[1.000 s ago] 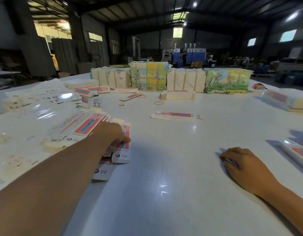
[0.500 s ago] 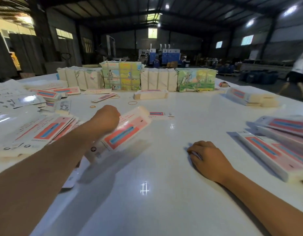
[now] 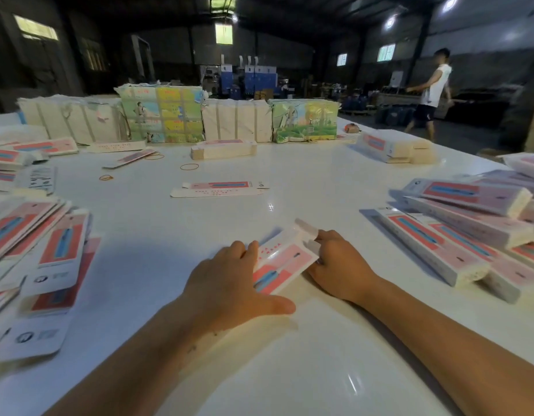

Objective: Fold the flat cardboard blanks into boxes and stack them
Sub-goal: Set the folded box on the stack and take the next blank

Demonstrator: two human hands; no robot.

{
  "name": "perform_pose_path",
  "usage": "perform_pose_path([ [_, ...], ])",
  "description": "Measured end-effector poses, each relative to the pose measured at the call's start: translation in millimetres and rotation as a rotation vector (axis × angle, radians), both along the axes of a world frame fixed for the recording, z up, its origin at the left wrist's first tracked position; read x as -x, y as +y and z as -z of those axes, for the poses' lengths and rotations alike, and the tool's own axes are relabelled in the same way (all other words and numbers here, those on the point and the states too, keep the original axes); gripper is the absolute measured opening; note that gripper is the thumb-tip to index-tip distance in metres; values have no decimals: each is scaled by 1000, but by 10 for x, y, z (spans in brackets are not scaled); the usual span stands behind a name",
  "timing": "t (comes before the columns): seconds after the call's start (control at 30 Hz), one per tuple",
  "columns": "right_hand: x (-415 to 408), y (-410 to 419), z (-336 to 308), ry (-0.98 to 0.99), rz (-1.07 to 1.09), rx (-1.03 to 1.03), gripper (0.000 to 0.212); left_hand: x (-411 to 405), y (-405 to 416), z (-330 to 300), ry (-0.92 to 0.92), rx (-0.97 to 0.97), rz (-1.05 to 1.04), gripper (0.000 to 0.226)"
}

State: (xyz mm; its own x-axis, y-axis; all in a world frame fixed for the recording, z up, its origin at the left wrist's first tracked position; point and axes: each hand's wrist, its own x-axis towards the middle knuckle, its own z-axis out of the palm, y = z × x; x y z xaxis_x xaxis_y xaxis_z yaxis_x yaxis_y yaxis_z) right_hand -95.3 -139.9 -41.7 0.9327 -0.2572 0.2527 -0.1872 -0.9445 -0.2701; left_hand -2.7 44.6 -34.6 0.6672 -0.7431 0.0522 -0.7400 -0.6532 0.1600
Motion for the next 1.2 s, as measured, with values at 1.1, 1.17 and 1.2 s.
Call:
perform_pose_path([
  [1.1, 61, 387, -123, -625, 31, -773, 23, 77, 77, -136, -112, 346, -17, 66],
  [1.17, 65, 397, -123, -601, 14, -813, 26, 82, 72, -132, -110, 353, -11, 65],
  [1.2, 70, 392, -127, -596, 7, -828, 26, 85, 72, -131, -106, 352, -6, 65],
])
